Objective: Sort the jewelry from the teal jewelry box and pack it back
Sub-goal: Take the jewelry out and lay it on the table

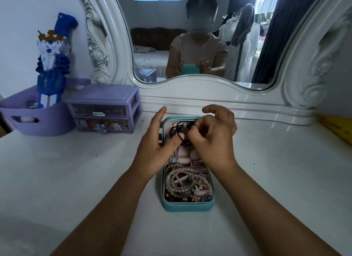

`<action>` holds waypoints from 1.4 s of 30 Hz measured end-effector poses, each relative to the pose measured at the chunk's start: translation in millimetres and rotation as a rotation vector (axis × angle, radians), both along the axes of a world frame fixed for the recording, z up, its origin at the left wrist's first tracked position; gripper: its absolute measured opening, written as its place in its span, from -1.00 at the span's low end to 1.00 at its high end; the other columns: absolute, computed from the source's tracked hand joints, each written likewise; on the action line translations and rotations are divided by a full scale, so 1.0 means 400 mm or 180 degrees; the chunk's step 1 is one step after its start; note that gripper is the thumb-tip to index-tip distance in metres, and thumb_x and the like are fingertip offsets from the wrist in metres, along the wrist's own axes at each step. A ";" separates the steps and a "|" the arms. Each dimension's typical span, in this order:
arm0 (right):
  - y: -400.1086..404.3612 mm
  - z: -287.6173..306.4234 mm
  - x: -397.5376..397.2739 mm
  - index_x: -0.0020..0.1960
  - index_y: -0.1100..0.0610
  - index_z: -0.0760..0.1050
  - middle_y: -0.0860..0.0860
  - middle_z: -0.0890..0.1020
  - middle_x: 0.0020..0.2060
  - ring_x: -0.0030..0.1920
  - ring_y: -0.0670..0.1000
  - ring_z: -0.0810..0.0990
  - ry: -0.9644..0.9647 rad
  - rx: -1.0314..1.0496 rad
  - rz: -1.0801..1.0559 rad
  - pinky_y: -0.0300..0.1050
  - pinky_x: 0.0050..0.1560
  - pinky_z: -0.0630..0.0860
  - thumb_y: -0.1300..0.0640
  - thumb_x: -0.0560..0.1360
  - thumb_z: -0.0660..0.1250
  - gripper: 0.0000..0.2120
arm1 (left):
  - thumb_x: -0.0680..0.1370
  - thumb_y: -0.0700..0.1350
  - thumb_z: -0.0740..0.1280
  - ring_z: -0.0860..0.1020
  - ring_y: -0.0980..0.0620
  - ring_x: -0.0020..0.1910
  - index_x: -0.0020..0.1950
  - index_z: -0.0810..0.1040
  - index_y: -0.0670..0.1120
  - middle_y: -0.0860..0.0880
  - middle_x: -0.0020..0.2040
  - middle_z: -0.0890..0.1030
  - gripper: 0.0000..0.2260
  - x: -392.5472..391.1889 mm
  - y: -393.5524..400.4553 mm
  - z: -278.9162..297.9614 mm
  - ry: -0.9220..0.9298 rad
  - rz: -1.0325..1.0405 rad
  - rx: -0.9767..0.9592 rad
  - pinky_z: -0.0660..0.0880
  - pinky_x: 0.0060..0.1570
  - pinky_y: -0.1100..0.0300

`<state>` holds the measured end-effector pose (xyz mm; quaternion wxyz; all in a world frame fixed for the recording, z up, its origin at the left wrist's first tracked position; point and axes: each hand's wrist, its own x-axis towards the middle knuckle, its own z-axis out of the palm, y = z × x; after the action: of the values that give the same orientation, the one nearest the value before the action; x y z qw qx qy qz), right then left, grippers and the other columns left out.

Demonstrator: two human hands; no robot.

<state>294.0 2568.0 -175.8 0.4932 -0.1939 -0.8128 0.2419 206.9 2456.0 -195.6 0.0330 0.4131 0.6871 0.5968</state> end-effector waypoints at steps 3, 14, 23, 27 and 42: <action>-0.001 0.016 0.015 -0.36 0.11 0.47 -0.07 0.42 -0.06 0.07 -0.20 0.39 0.0238 -0.0539 0.0642 -0.52 0.02 0.26 0.21 0.31 0.33 -0.91 | 0.37 0.14 0.35 0.33 0.49 0.22 0.34 0.18 0.27 0.46 0.21 0.31 -0.41 -0.004 0.005 -0.002 0.0158 -0.0010 0.0094 0.26 0.12 0.59; 0.018 -0.022 0.029 -0.30 0.21 0.53 0.14 0.58 -0.09 -0.09 0.19 0.56 -0.0437 0.0798 -0.0167 0.02 -0.05 0.49 0.15 0.27 0.35 -0.88 | 0.37 -0.07 0.47 0.52 0.43 -0.05 0.19 0.37 0.17 0.30 -0.04 0.55 -0.54 0.023 0.017 -0.004 0.0118 0.0270 0.0247 0.39 -0.08 0.55; 0.004 -0.037 0.022 -0.14 0.16 0.55 0.11 0.58 -0.03 0.03 0.18 0.50 -0.1131 0.1136 -0.0894 0.14 0.18 0.22 -0.23 0.31 0.23 -0.55 | 0.43 -0.25 0.41 0.53 0.37 -0.01 0.18 0.38 0.16 0.27 0.03 0.54 -0.55 0.000 0.036 -0.021 0.0247 0.0410 0.0265 0.40 -0.02 0.51; -0.011 -0.029 0.006 -0.21 0.18 0.55 0.11 0.59 -0.13 -0.03 0.19 0.53 -0.1175 0.0907 -0.1001 0.14 0.17 0.32 -0.13 0.32 0.34 -0.66 | 0.45 -0.30 0.38 0.53 0.33 0.03 0.19 0.40 0.14 0.27 0.03 0.55 -0.55 -0.010 0.032 -0.024 0.0170 0.0240 0.0323 0.42 0.05 0.45; -0.019 -0.030 -0.018 -0.31 0.18 0.55 0.09 0.58 -0.07 0.07 0.12 0.42 -0.0255 0.0503 -0.0802 0.04 0.17 0.27 0.06 0.24 0.38 -0.83 | 0.45 -0.38 0.30 0.53 0.32 0.02 0.16 0.33 0.22 0.42 0.00 0.52 -0.47 -0.013 0.021 -0.020 0.0145 -0.0099 0.0303 0.42 0.01 0.46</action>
<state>287.0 2560.3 -187.9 0.5006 -0.2645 -0.8175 0.1055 201.7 2464.4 -203.4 0.0069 0.4383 0.6520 0.6187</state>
